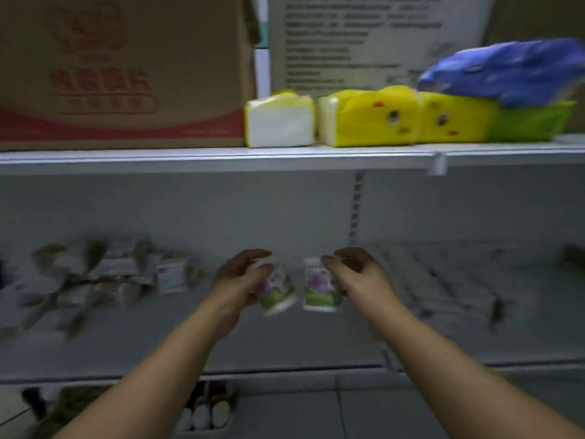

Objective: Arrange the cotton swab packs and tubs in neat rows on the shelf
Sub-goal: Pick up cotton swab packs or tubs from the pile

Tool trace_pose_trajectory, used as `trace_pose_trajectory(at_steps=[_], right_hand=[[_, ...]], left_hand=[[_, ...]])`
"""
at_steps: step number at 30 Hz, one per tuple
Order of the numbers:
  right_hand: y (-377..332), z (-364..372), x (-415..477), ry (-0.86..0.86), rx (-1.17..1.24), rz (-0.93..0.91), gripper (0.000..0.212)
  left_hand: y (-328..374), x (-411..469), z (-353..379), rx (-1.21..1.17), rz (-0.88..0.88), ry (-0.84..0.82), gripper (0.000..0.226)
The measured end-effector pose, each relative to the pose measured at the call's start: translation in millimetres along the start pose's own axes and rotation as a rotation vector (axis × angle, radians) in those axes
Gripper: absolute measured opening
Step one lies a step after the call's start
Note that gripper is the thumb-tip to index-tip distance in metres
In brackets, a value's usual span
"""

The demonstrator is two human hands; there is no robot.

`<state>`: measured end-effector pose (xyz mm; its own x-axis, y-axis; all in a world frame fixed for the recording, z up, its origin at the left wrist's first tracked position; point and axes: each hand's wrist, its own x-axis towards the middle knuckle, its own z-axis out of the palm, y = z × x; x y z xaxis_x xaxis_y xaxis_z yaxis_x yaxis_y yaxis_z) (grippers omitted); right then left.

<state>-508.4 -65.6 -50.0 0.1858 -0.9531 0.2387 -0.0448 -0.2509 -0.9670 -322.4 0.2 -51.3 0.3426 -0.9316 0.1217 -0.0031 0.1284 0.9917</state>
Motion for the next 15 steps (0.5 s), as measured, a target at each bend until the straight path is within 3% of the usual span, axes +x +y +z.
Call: trace_pose_trajectory(at_steps=[10,15], right_hand=[[33,-266,-43,0.448,-0.088,0.031,0.033],[62,-380,-43,0.588,-0.204,0.076,0.032]], left_hand=[[-17,-9,288,-0.096,0.047,-0.367,0.025],[-45,-23,424,-0.213,0.034,-0.446,0.029]])
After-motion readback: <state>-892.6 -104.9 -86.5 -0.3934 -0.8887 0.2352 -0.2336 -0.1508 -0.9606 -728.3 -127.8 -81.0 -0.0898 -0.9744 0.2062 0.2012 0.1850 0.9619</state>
